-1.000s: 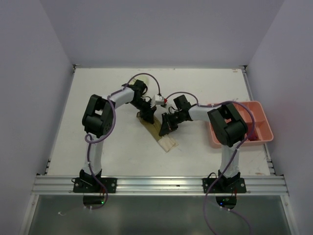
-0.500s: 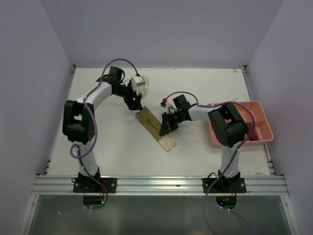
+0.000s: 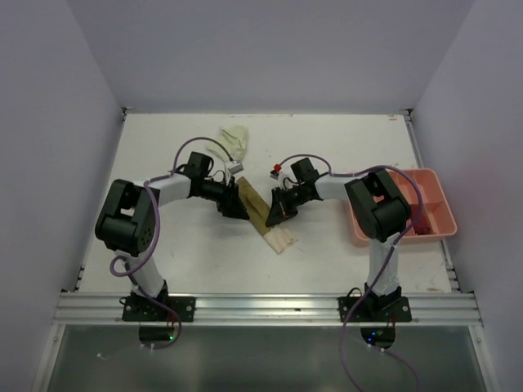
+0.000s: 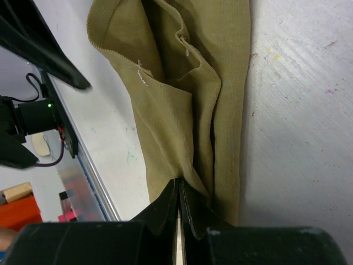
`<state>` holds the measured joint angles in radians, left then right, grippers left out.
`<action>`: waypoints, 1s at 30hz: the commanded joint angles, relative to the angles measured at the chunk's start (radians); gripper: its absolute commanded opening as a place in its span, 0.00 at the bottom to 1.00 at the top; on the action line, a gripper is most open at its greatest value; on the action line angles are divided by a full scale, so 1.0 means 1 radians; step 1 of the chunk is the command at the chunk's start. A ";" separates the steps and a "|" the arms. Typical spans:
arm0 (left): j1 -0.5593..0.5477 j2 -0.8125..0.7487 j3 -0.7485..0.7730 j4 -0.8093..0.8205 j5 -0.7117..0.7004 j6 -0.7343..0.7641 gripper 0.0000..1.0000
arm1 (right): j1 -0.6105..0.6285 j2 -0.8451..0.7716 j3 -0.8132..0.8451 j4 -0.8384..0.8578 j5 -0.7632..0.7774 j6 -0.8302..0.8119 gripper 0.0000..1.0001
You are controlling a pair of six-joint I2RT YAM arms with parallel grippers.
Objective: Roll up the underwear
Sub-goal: Fold the underwear
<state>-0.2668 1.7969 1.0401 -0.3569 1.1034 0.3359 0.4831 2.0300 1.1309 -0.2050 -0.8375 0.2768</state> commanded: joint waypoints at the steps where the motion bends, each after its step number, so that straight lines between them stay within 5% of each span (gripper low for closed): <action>1: -0.005 0.011 -0.066 0.496 0.111 -0.434 0.61 | -0.003 0.044 0.010 -0.016 -0.001 0.019 0.07; 5: -0.008 0.079 -0.098 0.776 0.099 -0.685 0.61 | -0.003 0.052 0.012 -0.005 -0.047 0.048 0.08; 14: -0.006 0.258 -0.063 0.904 -0.008 -0.859 0.61 | -0.015 0.030 0.021 -0.013 -0.081 0.064 0.14; 18: -0.006 0.311 -0.069 0.992 -0.031 -0.945 0.61 | -0.023 -0.028 0.058 -0.086 -0.078 0.030 0.32; 22: 0.000 0.361 -0.068 1.044 -0.059 -1.002 0.63 | -0.028 -0.164 0.058 -0.109 -0.042 0.006 0.37; 30: 0.000 0.394 -0.012 0.920 -0.060 -0.934 0.64 | 0.003 -0.205 -0.037 -0.011 -0.060 0.095 0.10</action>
<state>-0.2752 2.1471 0.9977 0.6304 1.1030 -0.6579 0.4660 1.7912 1.1343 -0.2356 -0.8848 0.3477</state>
